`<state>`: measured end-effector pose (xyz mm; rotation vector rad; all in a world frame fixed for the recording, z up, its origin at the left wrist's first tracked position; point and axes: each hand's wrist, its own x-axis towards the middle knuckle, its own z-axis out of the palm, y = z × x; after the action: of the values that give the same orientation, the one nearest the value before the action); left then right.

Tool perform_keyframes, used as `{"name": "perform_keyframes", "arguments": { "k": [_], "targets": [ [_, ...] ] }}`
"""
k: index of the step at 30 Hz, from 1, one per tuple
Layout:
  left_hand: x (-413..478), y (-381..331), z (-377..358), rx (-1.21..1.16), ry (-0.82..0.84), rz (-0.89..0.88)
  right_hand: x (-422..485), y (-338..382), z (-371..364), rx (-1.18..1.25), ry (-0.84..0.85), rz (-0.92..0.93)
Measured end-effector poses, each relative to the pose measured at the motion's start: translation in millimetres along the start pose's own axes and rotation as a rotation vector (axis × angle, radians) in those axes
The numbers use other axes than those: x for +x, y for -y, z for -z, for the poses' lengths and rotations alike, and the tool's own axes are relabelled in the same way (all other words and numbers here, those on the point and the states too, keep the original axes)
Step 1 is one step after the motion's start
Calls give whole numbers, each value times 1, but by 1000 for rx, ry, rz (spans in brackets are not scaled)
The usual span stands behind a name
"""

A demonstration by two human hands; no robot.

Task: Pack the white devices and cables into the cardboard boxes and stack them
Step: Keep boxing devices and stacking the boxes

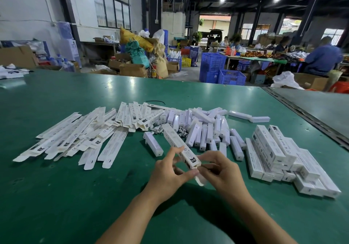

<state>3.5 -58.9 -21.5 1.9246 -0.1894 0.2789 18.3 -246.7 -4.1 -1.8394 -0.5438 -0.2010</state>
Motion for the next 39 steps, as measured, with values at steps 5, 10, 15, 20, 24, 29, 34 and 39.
{"name": "perform_keyframes", "arguments": {
  "k": [5,10,15,20,24,29,34,39],
  "targets": [
    [-1,-5,0,-17,-74,-9,0,1,4,-179,29,211],
    [0,0,3,-30,-115,15,3,4,11,-349,134,311],
    [-1,-4,4,-74,-72,21,4,7,16,-415,180,313],
    [-1,-9,6,-194,-40,22,3,10,17,-415,142,358],
    [0,-8,6,-238,-29,28,3,6,8,-350,31,359],
    [2,-7,4,-331,-41,97,4,2,6,-352,-31,324],
    [3,-9,0,-497,-59,149,4,4,8,-374,-80,422],
    [5,-8,-3,-557,-95,160,5,4,7,-380,-85,456]
  ]
}}
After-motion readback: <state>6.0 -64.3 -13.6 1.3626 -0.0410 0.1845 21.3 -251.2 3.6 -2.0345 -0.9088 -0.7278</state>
